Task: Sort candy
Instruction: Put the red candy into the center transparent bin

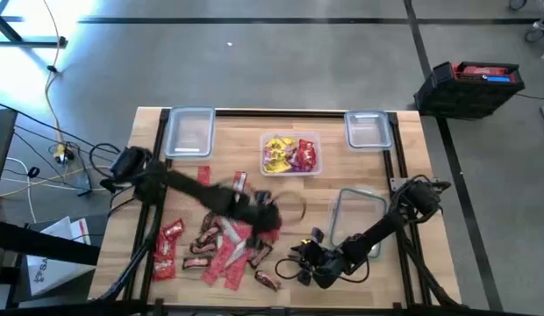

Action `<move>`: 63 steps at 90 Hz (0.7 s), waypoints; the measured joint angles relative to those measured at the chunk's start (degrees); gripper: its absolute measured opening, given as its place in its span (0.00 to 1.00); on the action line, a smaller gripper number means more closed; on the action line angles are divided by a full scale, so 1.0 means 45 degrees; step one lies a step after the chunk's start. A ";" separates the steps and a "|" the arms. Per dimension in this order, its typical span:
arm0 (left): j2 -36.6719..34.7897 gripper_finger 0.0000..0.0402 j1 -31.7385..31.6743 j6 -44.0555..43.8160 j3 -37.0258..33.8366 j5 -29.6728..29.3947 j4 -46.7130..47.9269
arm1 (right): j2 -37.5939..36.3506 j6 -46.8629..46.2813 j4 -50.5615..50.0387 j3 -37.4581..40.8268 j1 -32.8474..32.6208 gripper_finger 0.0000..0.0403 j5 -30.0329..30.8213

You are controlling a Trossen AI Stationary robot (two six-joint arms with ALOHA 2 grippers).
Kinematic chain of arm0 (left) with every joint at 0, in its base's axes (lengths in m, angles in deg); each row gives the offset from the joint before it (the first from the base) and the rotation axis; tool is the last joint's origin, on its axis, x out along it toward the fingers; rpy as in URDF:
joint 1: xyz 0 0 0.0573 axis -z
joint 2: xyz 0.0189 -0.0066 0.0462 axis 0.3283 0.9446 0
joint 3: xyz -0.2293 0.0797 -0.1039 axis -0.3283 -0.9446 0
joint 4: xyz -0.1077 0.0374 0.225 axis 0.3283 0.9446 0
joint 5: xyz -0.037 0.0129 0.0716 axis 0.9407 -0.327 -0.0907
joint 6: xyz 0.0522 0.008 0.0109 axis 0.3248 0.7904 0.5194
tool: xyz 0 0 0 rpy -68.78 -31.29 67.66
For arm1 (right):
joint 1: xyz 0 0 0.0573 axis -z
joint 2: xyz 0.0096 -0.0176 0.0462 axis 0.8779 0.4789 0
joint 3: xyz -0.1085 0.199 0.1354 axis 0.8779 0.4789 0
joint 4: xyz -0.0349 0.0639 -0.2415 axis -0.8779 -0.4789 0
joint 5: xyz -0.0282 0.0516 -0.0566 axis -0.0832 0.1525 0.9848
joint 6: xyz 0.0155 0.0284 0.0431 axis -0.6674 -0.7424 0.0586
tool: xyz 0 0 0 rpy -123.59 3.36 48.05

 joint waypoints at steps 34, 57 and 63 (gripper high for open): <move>0.0887 0.02 -0.3921 0.1222 0.0024 0.0644 -0.5776 | 0.0005 -0.0042 -0.0043 0.0005 0.0041 0.23 0.0780; 0.3134 0.03 -0.5376 0.0517 0.0196 0.0718 -0.9053 | 0.0005 -0.0042 -0.0307 0.0005 0.0364 0.23 0.0905; 0.3615 0.05 -0.5598 0.0496 0.0421 0.0525 -0.9050 | 0.0005 -0.0032 -0.0494 0.0005 0.0506 0.23 0.0905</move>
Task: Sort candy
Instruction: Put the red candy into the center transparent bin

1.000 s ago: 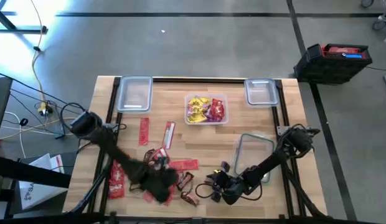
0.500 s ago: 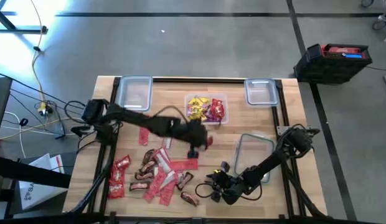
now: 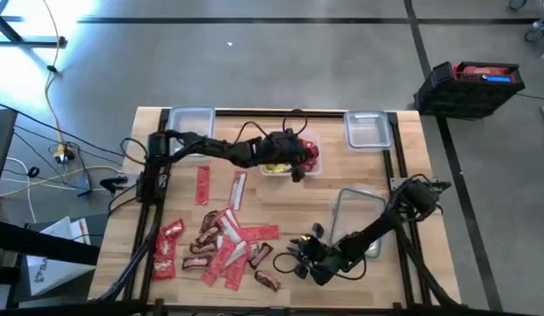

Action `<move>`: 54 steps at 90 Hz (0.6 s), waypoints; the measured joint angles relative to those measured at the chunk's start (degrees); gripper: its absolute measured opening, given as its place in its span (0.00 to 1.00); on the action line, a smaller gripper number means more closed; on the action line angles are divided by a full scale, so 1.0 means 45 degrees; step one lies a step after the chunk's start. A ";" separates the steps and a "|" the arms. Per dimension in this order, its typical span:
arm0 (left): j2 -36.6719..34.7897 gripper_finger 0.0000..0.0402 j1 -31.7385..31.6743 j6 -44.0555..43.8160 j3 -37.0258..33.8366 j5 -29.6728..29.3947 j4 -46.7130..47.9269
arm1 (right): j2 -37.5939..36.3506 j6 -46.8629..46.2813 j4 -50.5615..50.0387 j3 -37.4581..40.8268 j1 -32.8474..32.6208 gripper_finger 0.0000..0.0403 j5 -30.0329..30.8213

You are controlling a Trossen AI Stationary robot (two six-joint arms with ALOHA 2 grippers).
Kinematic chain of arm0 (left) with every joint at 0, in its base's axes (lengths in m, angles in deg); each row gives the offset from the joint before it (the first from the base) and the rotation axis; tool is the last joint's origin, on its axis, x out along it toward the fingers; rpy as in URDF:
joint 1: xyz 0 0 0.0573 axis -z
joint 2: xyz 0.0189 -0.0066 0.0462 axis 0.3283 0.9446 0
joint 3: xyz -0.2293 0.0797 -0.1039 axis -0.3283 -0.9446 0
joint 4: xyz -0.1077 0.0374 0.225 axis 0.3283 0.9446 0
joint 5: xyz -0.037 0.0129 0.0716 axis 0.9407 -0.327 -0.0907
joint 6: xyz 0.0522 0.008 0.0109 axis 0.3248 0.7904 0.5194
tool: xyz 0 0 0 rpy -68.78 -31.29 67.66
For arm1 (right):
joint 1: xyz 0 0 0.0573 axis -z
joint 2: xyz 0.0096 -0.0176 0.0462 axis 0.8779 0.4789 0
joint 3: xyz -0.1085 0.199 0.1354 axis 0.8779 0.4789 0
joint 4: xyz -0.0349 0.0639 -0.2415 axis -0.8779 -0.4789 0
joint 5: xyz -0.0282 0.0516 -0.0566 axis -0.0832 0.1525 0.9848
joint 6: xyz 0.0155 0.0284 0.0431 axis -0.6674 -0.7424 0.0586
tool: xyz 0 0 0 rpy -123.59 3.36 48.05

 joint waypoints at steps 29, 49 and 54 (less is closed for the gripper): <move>0.0664 0.28 -0.0700 -0.0989 0.0297 -0.0500 0.0304 | -0.0044 0.1275 -0.0210 -0.0029 0.0595 0.23 -0.0563; 0.0315 0.32 -0.0705 -0.1147 0.0297 0.0006 0.1454 | -0.0044 0.2170 -0.0199 -0.0034 0.0803 0.23 -0.0656; 0.0051 0.32 -0.0665 -0.1281 0.0293 0.0167 0.1949 | -0.0044 0.2375 -0.0148 -0.0034 0.0864 0.23 -0.0806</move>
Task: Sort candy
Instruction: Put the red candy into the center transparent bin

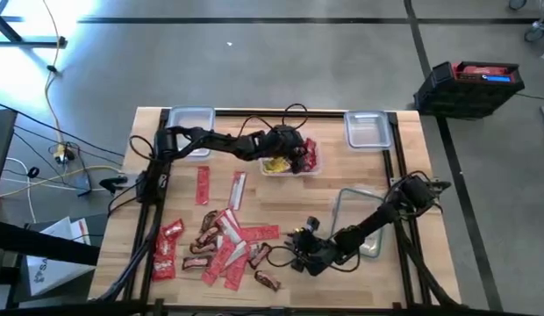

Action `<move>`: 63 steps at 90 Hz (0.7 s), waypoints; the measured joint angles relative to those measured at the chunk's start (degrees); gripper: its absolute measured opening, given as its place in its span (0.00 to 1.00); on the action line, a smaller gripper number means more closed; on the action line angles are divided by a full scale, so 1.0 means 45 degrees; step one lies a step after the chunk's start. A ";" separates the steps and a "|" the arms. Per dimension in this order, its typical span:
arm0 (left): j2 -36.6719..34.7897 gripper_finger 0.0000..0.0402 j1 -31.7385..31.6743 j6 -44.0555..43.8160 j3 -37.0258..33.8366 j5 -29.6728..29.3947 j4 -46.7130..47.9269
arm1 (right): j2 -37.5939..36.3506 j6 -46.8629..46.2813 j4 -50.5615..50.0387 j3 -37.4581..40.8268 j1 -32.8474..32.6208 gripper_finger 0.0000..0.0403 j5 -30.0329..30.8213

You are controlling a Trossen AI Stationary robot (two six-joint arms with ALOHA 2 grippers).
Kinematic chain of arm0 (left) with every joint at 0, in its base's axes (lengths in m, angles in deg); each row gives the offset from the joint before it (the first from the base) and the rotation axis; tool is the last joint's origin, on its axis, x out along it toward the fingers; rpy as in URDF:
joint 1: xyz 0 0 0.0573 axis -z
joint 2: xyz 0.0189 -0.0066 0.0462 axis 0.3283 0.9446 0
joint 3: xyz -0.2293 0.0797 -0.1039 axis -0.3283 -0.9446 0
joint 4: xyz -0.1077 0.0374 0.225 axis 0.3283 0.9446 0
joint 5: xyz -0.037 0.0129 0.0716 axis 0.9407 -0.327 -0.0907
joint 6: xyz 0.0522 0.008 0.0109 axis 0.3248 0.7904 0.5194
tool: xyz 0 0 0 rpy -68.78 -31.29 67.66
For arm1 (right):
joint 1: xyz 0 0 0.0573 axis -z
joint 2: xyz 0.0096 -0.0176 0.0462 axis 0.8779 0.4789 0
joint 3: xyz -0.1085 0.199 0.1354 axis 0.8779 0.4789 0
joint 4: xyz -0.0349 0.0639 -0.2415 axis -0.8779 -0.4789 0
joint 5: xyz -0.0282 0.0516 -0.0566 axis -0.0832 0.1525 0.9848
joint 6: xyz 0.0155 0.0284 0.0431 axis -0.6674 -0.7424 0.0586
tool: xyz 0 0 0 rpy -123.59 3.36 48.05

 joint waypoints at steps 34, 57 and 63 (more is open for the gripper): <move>-0.3791 0.32 0.2045 -0.0394 -0.0005 0.0062 0.7322 | 0.0000 0.1427 0.0399 0.0013 0.0300 0.23 -0.0396; -0.5763 0.32 0.4740 -0.2138 -0.0015 -0.0544 1.2478 | 0.0020 0.2466 0.0830 0.0020 0.0606 0.23 -0.0486; -0.6010 0.32 0.5515 -0.3091 -0.0015 -0.0653 1.3763 | 0.0038 0.2753 0.0958 0.0024 0.0672 0.23 -0.0486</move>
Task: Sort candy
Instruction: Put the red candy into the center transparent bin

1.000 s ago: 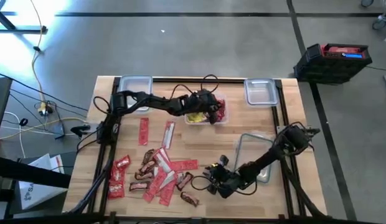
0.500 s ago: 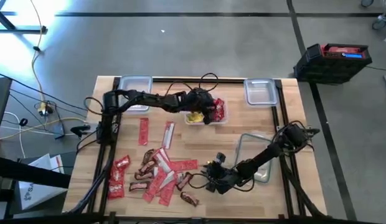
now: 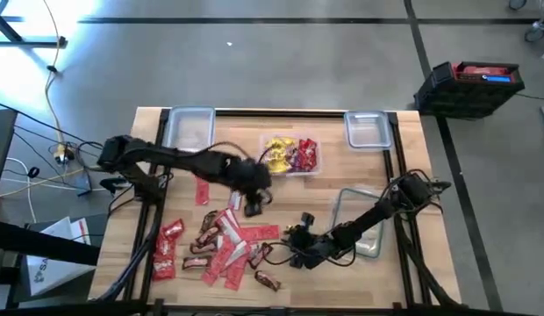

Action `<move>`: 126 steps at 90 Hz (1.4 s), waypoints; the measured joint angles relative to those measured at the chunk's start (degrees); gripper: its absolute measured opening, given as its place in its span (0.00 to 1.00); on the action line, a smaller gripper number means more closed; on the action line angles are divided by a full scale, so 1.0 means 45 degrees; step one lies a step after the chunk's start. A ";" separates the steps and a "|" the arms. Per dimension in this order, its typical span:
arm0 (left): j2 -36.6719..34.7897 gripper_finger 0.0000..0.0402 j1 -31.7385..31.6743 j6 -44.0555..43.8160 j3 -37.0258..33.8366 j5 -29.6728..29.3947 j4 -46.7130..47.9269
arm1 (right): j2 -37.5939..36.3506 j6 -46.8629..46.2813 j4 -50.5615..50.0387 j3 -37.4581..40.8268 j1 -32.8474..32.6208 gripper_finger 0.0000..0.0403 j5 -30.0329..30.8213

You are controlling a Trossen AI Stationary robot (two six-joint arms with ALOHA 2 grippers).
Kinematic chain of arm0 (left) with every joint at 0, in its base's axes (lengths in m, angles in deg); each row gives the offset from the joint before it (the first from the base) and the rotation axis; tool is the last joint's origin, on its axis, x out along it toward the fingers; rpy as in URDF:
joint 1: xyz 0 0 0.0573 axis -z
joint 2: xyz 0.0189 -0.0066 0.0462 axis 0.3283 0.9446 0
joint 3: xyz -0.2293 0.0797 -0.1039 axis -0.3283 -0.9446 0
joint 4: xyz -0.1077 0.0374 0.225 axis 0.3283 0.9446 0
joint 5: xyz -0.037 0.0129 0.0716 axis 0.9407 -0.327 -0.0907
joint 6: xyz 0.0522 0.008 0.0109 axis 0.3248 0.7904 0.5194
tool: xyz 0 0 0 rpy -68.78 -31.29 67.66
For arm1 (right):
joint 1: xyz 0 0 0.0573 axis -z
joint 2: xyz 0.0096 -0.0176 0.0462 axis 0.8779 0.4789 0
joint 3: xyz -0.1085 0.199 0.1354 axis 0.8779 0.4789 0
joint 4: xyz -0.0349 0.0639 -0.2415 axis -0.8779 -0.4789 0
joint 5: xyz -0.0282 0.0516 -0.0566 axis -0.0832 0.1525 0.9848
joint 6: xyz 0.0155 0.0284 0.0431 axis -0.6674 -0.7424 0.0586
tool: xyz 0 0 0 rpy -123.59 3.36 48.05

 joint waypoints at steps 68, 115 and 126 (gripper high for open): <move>-0.0216 0.32 0.7347 -1.1309 -0.3322 0.2195 0.3777 | 0.0011 0.1580 0.0558 0.0015 0.0861 0.23 -0.0620; -0.5009 0.46 0.7555 -1.4312 -0.8469 0.2691 0.1941 | -0.0009 0.0206 0.0459 -0.0005 0.0819 0.23 -0.1248; -0.5174 0.47 0.7602 -1.4299 -0.9253 0.3152 0.1820 | -0.0018 -0.0472 0.0392 -0.0005 0.0741 0.23 -0.1429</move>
